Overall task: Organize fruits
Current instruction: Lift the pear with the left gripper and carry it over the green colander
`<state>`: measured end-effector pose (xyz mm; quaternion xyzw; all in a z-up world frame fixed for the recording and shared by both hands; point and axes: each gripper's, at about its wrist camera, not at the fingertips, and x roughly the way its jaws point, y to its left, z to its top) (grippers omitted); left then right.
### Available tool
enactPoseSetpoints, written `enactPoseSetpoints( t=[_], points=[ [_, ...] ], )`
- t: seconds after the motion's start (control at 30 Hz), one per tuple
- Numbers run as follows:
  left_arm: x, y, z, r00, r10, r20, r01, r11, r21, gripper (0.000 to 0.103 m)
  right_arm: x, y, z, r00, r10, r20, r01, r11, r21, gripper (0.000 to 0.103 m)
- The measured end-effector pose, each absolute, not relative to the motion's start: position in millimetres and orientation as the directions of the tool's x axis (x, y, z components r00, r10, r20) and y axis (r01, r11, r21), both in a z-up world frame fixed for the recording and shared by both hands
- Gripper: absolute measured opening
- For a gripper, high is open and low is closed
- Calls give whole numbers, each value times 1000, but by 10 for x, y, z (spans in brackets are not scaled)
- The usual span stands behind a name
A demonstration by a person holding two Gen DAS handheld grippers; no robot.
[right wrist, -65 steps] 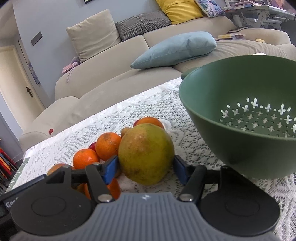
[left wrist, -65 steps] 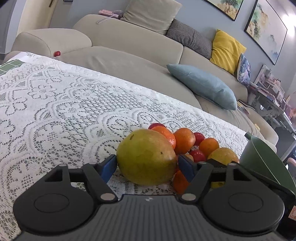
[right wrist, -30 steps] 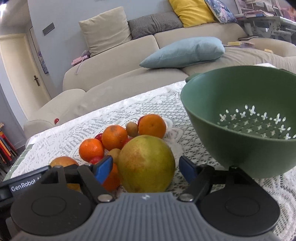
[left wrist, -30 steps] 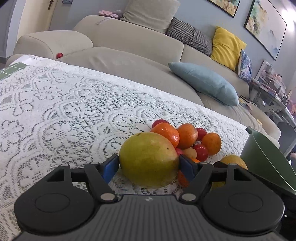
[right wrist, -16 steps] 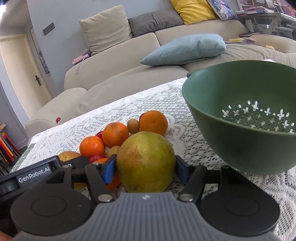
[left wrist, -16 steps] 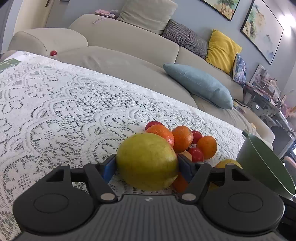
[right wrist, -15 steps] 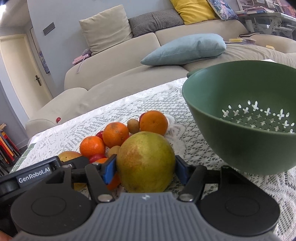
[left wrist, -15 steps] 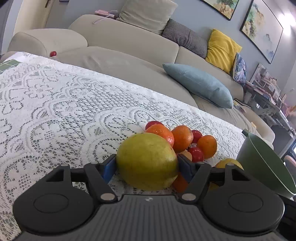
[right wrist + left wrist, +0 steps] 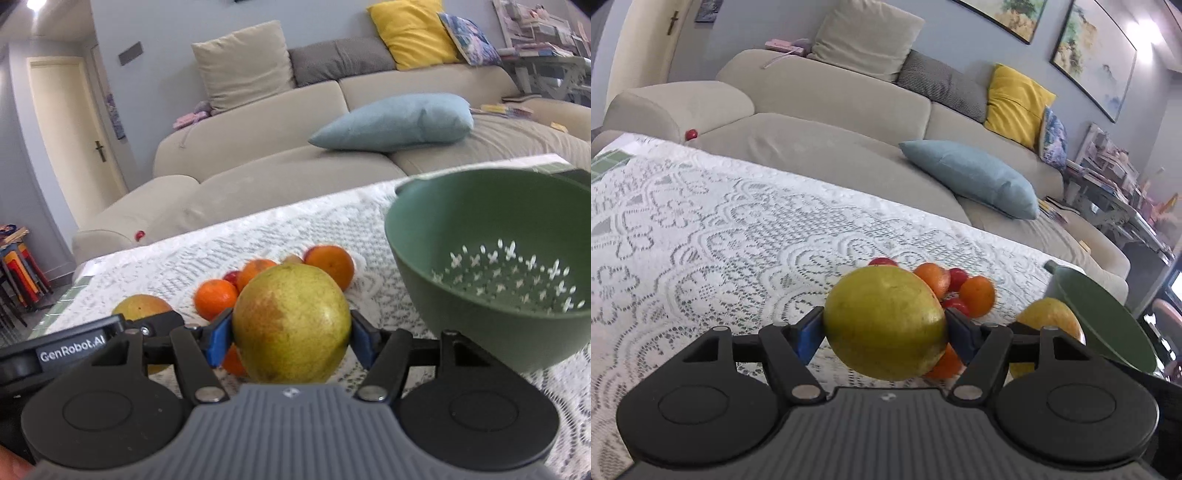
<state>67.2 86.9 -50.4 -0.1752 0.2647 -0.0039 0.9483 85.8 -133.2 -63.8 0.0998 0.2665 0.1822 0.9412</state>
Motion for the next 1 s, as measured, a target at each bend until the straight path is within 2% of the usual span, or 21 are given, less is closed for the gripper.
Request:
enactPoseSetpoints(
  t=[0.17, 0.53, 0.7, 1.0],
  points=[
    [616, 721, -252, 856, -114, -504, -45, 955, -292, 80, 769, -1466, -374, 786, 412, -460, -332, 910, 247, 62],
    [823, 86, 163, 835, -224, -502, 117, 965, -235, 80, 959, -2092, 50, 744, 406, -530, -410, 905, 117, 62],
    [1045, -199, 225, 801, -307, -514, 197, 946, -258, 80, 1143, -2341, 109, 740, 359, -569, -415, 909, 33, 62],
    [1497, -700, 161, 716, -380, -586, 301, 925, -233, 80, 1513, -2700, 30, 669, 331, -665, -455, 891, -13, 62]
  ],
)
